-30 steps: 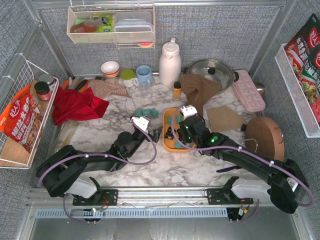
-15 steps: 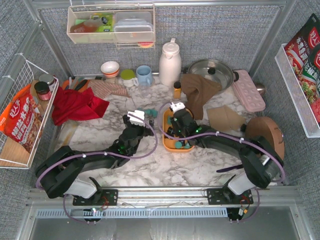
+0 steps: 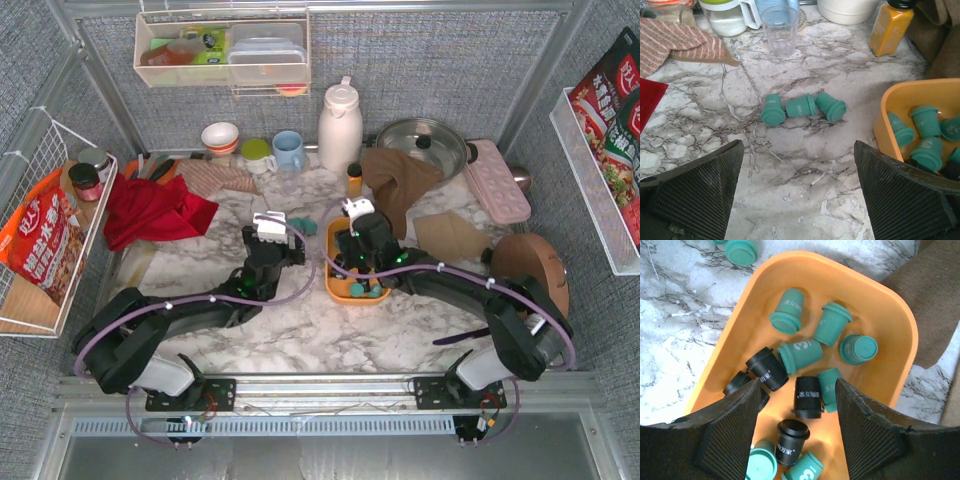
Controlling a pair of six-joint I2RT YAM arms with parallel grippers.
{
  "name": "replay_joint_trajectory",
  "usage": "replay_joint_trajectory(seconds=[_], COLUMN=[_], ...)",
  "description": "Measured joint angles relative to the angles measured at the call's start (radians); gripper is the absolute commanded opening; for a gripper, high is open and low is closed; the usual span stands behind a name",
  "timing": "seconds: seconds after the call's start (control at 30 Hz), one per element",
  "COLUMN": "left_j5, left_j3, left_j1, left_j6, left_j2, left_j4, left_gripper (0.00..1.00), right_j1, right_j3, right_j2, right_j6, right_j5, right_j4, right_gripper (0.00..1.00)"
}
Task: Mix the coffee capsules in the storage basket
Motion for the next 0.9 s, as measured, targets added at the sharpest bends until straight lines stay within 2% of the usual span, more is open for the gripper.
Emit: replay_joint_trajectory(seconds=[0.17,0.37,0.73,0.9], left_j5=[0.018,0.121,0.223,0.271], left_j3=[0.085,0.218,0.381,0.436], left_j1=[0.056,0.156,0.267,0.303], left_j6=[-0.067,-0.141,-0.191,-0.185], left_j2=[0.037,0.132,0.307,0.381], left_j4=[-0.118,-0.278,-0.415,-0.442], left_gripper=[0.99,0.97,0.77,0.74], right_j1=[-0.001,-0.007,-0.01,-0.012], right_j3=[-0.063,-0.107,-0.116,-0.118], right_j2=[-0.072,-0.122,-0.174,-0.184], right_j6=[0.0,-0.001,-0.002,-0.002], right_j5=[-0.006,-0.006,-0.014,-0.029], right_j4=[0.007,0.015,0.014,0.014], right_gripper=[0.65,0.65,0.64,0.64])
